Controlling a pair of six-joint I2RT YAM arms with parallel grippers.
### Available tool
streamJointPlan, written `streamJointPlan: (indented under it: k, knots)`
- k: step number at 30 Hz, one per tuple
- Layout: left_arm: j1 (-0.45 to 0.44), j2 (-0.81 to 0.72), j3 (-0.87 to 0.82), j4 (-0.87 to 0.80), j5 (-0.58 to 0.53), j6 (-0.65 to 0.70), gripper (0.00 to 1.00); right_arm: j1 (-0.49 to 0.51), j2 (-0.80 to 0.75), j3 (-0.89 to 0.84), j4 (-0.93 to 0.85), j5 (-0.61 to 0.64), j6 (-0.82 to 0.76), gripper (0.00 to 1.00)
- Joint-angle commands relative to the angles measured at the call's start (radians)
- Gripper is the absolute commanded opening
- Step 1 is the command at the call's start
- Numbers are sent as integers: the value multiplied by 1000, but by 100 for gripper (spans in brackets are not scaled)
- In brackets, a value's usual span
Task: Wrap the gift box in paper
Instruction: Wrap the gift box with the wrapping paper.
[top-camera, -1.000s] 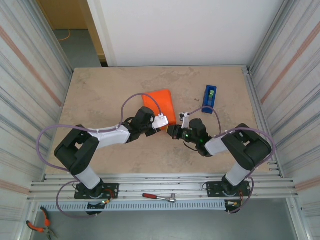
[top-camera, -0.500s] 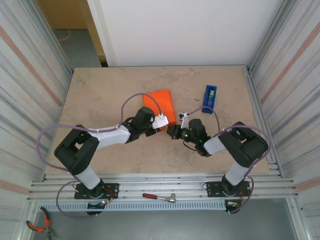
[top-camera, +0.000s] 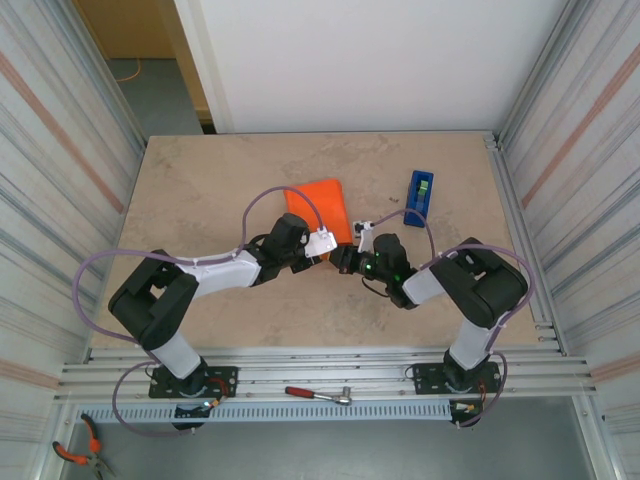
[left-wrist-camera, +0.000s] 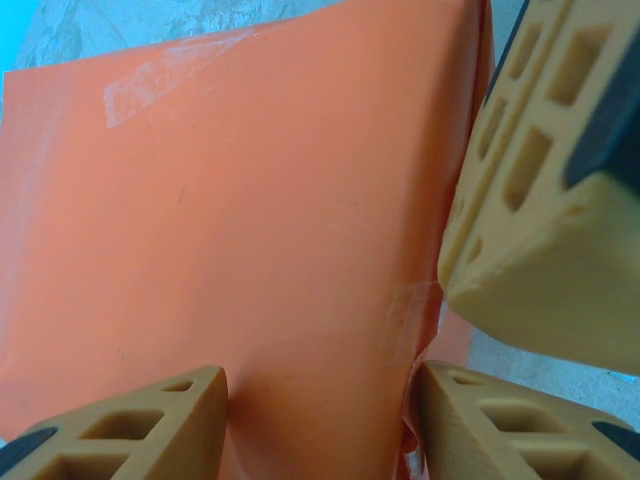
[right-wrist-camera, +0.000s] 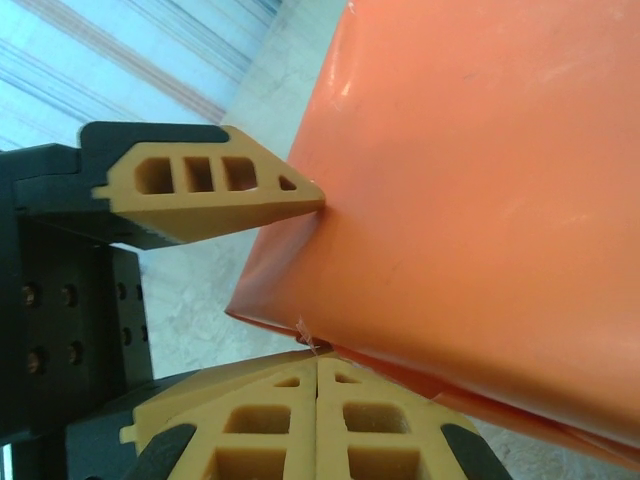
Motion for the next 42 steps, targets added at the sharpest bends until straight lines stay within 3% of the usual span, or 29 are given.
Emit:
streamJointPlan:
  k: [1, 8, 19, 42]
  knots:
    - [7, -4, 10, -63, 11, -11, 53, -6, 37, 29, 50, -16, 28, 0]
    - [4, -4, 10, -63, 10, -10, 52, -32, 97, 30, 142, -25, 81, 0]
    - [2, -1, 10, -64, 7, -6, 52, -37, 94, 36, 137, -52, 90, 0]
    - [1, 0, 12, -70, 5, -6, 48, -53, 56, 18, 94, -71, 87, 23]
